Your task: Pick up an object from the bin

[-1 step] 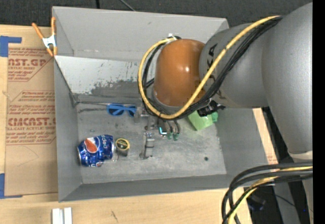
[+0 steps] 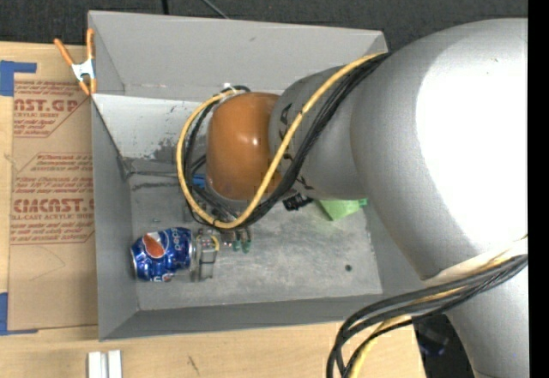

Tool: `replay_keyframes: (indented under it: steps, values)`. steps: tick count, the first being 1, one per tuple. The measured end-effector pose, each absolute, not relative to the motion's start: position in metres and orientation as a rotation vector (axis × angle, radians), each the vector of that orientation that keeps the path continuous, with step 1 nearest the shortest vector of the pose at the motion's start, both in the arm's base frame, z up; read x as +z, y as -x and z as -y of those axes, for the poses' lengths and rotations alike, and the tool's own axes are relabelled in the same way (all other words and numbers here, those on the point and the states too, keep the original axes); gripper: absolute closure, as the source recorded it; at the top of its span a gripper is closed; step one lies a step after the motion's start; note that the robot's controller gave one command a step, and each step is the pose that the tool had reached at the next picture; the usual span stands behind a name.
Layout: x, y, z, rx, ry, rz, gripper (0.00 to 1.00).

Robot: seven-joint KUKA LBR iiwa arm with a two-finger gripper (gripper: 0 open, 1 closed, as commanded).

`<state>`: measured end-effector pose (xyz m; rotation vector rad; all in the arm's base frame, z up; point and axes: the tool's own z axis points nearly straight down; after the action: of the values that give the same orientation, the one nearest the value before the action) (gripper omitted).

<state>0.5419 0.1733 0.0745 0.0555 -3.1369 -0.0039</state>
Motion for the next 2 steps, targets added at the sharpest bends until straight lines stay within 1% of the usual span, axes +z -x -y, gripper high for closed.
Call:
replay_keyframes:
  steps: [1,2]
  values:
    - [0.069,-0.491,-0.230,-0.005,-0.094,3.138,0.00]
    - [0.070,-0.505,-0.238,-0.001,-0.296,3.129,0.00]
